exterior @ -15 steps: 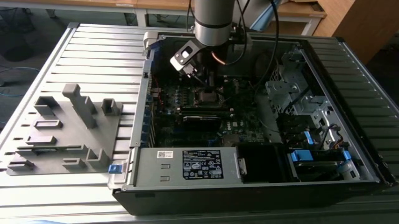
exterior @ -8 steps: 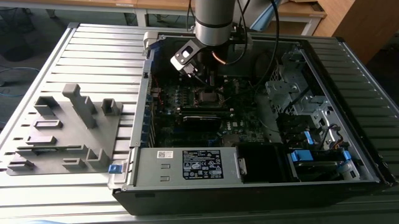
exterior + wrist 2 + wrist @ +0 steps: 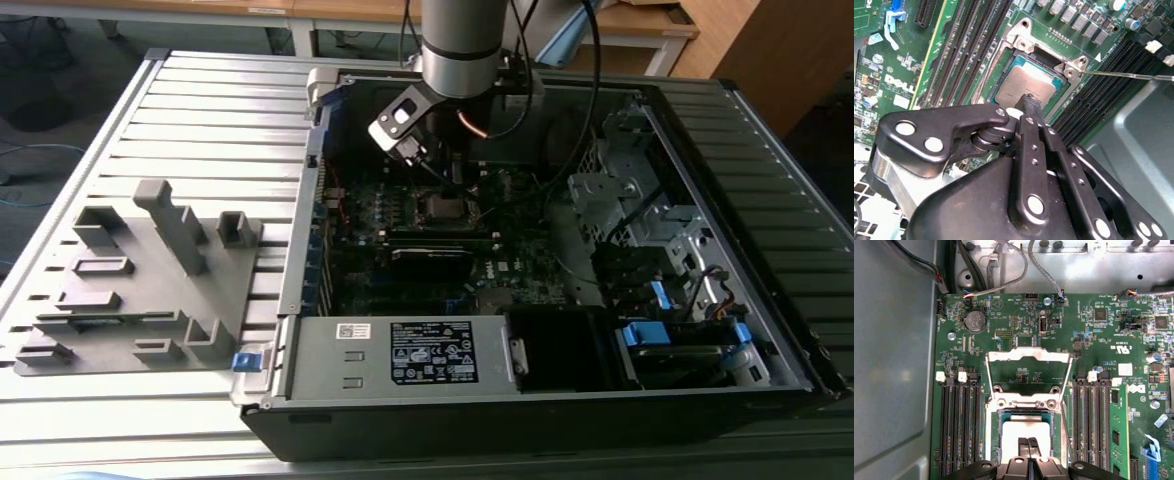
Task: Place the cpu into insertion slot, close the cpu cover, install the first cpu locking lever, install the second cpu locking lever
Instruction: 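Close the cpu cover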
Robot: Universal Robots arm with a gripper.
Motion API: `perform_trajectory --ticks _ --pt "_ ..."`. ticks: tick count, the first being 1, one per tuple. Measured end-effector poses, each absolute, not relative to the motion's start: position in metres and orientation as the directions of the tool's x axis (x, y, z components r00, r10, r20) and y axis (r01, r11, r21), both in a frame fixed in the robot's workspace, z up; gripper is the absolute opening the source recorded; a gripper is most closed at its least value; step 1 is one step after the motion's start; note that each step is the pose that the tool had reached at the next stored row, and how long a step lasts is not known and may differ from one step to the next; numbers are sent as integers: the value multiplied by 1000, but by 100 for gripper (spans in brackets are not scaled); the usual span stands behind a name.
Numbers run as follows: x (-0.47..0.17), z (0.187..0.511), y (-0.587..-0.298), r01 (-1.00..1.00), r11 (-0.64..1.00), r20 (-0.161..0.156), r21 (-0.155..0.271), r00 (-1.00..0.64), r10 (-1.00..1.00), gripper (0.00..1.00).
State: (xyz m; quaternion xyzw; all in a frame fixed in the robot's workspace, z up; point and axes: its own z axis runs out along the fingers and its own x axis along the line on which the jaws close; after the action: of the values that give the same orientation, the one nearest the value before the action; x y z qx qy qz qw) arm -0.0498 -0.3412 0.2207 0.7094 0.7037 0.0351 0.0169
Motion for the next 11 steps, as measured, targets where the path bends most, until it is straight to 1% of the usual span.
perform_trajectory --ticks 11 --pt "-50 223 -341 997 -9 26 73 7 1000 11"
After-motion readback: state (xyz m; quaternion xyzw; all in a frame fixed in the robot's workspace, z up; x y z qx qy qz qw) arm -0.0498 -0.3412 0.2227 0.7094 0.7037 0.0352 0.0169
